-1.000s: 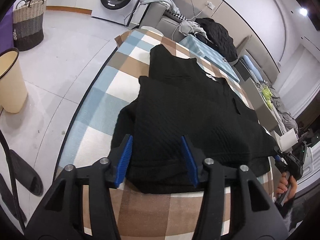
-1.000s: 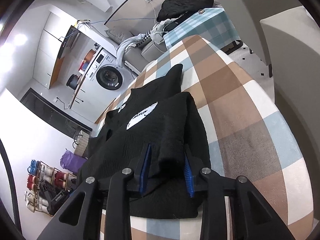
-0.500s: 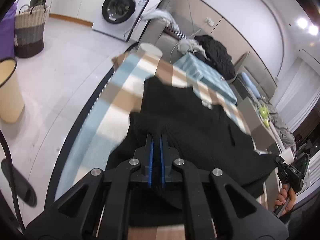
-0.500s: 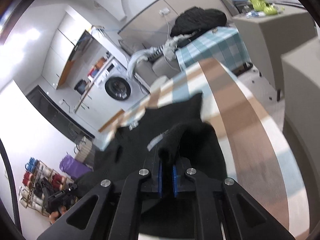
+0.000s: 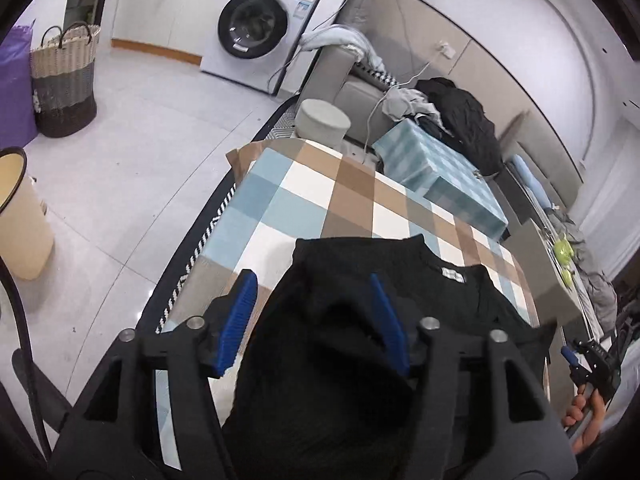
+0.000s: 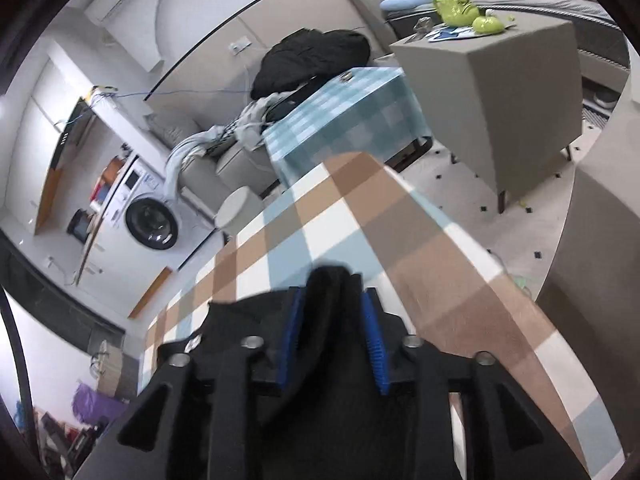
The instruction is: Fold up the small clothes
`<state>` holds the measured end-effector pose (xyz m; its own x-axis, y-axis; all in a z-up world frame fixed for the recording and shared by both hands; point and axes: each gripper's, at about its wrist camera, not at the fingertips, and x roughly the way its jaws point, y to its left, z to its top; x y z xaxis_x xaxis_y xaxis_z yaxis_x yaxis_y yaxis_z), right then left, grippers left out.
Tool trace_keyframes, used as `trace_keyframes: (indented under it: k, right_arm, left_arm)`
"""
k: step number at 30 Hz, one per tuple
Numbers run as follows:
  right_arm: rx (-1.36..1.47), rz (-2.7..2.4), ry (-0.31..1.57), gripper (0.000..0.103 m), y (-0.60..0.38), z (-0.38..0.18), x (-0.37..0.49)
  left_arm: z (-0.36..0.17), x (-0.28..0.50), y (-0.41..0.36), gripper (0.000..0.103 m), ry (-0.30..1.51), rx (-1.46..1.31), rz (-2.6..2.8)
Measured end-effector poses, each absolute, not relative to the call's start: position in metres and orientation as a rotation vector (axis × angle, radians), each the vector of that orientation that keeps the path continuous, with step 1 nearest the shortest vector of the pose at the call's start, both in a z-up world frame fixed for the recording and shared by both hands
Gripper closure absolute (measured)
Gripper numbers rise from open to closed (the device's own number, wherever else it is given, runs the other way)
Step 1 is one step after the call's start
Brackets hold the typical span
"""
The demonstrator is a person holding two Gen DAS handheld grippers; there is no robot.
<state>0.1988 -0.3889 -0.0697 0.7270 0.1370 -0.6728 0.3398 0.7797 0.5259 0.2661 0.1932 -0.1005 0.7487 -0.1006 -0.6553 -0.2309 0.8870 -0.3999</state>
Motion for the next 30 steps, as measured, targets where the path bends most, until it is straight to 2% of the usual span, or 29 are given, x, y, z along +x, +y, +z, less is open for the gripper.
trace_keyframes:
  k: [7, 13, 16, 17, 18, 20, 21, 24, 30]
  right_arm:
    - [0.478, -0.014, 0.937, 0.057, -0.369, -0.091, 0.156]
    - [0.358, 0.038, 1.004, 0.054, -0.345, -0.116, 0.143]
    - [0.317, 0.071, 0.999, 0.054, -0.336, -0.120, 0.144]
    - [0.298, 0.077, 1.008, 0.054, -0.331, -0.122, 0.145]
    - [0.275, 0.084, 1.019, 0.054, -0.327, -0.123, 0.145]
    - [0.220, 0.089, 1.022, 0.054, -0.319, -0.125, 0.147]
    - [0.181, 0.085, 1.023, 0.059, -0.313, -0.126, 0.146]
    - [0.149, 0.079, 1.008, 0.070, -0.311, -0.129, 0.141]
    - [0.181, 0.102, 1.018, 0.074, -0.319, -0.128, 0.120]
  left_arm:
    - [-0.130, 0.224, 0.182, 0.044, 0.811, -0.397, 0.061]
    - [-0.163, 0.215, 0.158, 0.044, 0.902, -0.345, 0.010]
    - [-0.167, 0.215, 0.148, 0.046, 0.884, -0.330, -0.007]
    - [-0.168, 0.215, 0.144, 0.055, 0.881, -0.316, -0.017]
    - [-0.170, 0.216, 0.140, 0.074, 0.887, -0.302, -0.024]
    - [-0.174, 0.216, 0.135, 0.083, 0.897, -0.262, -0.002]
    - [-0.175, 0.215, 0.131, 0.088, 0.897, -0.237, 0.000]
    - [-0.174, 0.211, 0.127, 0.090, 0.900, -0.223, -0.011]
    - [-0.171, 0.192, 0.117, 0.090, 0.900, -0.181, -0.015]
